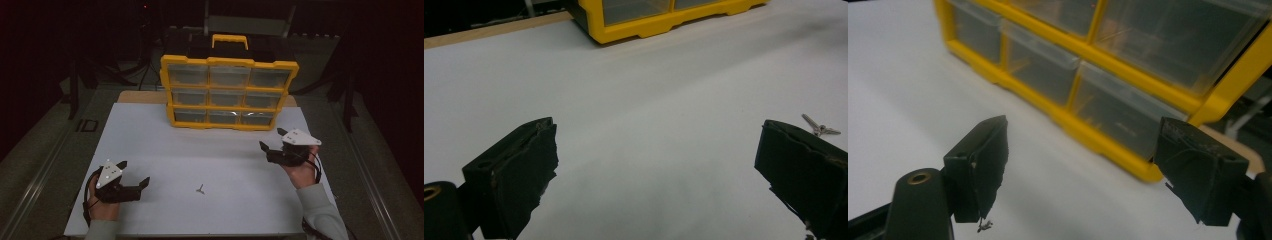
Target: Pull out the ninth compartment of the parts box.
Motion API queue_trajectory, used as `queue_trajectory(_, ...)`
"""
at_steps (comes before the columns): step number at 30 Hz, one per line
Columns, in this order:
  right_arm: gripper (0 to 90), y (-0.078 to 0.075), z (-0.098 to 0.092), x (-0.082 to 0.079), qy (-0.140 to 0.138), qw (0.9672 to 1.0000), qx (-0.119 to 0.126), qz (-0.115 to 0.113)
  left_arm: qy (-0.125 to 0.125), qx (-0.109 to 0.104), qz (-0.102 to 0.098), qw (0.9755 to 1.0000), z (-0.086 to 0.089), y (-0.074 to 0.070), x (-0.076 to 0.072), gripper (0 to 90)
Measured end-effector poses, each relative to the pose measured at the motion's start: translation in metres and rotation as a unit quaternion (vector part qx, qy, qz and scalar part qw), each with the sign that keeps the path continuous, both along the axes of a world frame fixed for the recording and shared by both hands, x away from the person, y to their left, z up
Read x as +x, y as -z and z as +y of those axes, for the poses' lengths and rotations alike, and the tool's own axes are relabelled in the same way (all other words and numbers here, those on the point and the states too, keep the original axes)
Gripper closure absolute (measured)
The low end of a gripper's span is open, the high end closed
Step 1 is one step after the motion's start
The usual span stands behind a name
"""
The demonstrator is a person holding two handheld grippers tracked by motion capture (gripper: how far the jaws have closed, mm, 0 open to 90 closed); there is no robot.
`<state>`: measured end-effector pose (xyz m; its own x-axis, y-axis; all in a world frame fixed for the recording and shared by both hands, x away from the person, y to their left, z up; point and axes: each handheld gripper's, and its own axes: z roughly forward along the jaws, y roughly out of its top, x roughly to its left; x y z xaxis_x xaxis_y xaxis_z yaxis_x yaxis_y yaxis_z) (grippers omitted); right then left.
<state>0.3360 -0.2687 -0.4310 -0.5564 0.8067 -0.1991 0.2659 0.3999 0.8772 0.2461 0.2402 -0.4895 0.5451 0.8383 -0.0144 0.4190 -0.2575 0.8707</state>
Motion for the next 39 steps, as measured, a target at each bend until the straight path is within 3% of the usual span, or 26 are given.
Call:
queue_trajectory(8,23.4,-0.010,0.008,0.035,0.009,0.9999,-0.003,-0.007,0.002,0.001,0.002,1.0000,-0.001,0.000,0.000,4.0)
queue_trajectory(13,23.9,-0.009,0.017,0.053,0.014,0.9996,-0.021,-0.010,0.003,0.002,0.003,1.0000,-0.002,0.001,0.000,4.0)
queue_trajectory(19,24.0,0.003,0.029,0.071,0.027,0.9970,-0.072,-0.011,0.006,0.006,0.003,1.0000,-0.002,0.001,0.000,4.0)
queue_trajectory(24,25.8,0.009,0.039,0.077,0.038,0.9883,-0.145,-0.026,0.007,0.006,0.003,1.0000,-0.002,0.001,0.000,4.0)
queue_trajectory(28,28.1,0.013,0.043,0.081,0.048,0.9765,-0.206,-0.041,0.008,0.007,0.004,0.9999,-0.003,0.001,0.000,4.0)
queue_trajectory(31,30.3,0.016,0.045,0.083,0.051,0.9619,-0.263,-0.055,0.010,0.009,0.004,0.9999,-0.004,0.001,0.000,4.0)
queue_trajectory(35,32.2,0.021,0.051,0.084,0.051,0.9428,-0.321,-0.075,0.009,0.008,0.004,0.9999,-0.003,0.001,0.000,4.0)
queue_trajectory(36,33.7,0.020,0.052,0.084,0.046,0.9333,-0.347,-0.081,0.010,0.008,0.004,0.9999,-0.004,0.001,0.000,4.0)
queue_trajectory(39,36.7,0.023,0.057,0.085,0.046,0.9128,-0.393,-0.101,0.010,0.009,0.004,0.9999,-0.004,0.001,0.000,4.0)
